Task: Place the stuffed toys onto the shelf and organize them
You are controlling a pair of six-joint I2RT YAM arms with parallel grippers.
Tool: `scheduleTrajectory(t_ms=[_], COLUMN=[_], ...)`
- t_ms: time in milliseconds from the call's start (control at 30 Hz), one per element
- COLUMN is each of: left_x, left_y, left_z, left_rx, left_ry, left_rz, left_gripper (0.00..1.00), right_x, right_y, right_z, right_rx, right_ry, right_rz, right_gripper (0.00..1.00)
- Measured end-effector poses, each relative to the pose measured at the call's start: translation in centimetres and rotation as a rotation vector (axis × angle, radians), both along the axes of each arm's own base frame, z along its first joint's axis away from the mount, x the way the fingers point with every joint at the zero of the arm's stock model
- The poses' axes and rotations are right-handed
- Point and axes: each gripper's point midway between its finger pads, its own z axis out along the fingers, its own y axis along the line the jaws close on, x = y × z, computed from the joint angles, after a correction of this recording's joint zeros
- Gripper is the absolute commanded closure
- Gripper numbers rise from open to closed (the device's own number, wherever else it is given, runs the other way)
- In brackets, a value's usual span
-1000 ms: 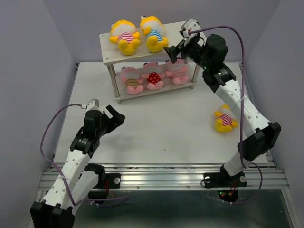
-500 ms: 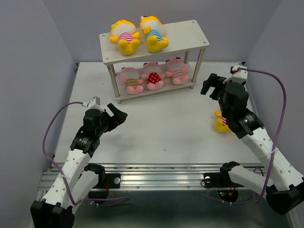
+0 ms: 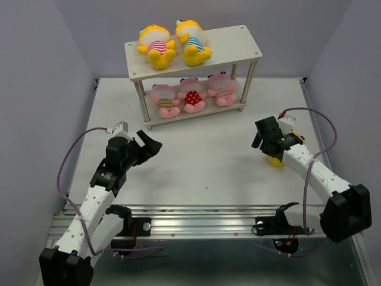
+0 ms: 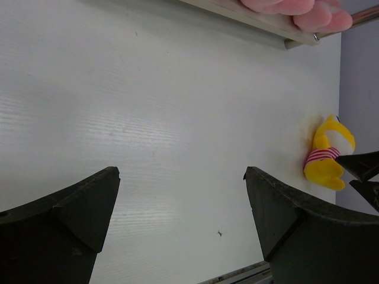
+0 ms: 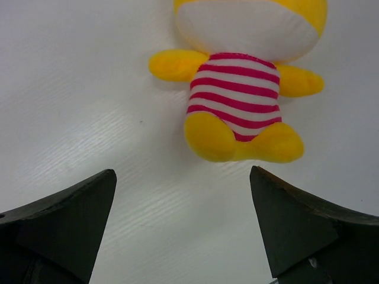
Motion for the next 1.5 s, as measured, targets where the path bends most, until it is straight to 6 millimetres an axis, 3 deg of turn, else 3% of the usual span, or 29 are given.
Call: scheduleTrajectory(t_ms=[100,200,233,300,533,833,933,1000,1200,1267,1500], left_x=[0.0,0.0,0.0,0.0,0.0,0.0,0.0,0.0,0.0,0.0,0.0], left_y=[0.0,0.0,0.0,0.0,0.0,0.0,0.0,0.0,0.0,0.0,-0.2], left_z=[0.0,0.1,0.1,0.1,0.1,0.1,0.1,0.1,0.1,0.1,0.1], left_rx=[0.000,-0.001,-0.001,-0.001,-0.001,-0.001,-0.001,-0.001,-0.001,-0.002,-0.005], left_ry=[-0.002,-0.003,-0.005,-0.006,-0.005,-0.004,-0.004,-0.004,-0.004,-0.004,-0.005], left_rz=[-0.001,-0.001,-0.001,-0.001,-0.001,-0.001,-0.001,-0.001,-0.001,-0.002,-0.008], left_gripper=[0.01,0.01,0.01,0.01,0.01,0.01,0.01,0.01,0.01,0.01,0.01], right_x=[-0.1,-0.8,-1.0,-0.9,0.5,0.8,0.8,0.8,0.7,0.7,0.6], right_y=[-1.6,-2.6,-2.8,-2.9,-2.9,-3.7,-4.2,-4.5,-5.1,-5.3,-6.1], right_z=[-3.2,-5.7,-6.3,-6.8,-6.6,-6.4,-6.6,-6.7,-6.7,-6.7,-6.3], right_rx=[-0.009,-0.009,-0.010,-0.007,-0.002,-0.018,-0.037,-0.045,-0.070,-0.082,-0.120], right_ry=[0.094,0.166,0.180,0.184,0.138,0.121,0.127,0.130,0.130,0.135,0.130], right_rz=[-0.050,-0.072,-0.075,-0.069,-0.059,-0.089,-0.106,-0.118,-0.139,-0.141,-0.149], right_gripper=[0.01,0.11,0.20,0.28,0.30,0.36,0.49,0.53,0.83,0.99,0.99])
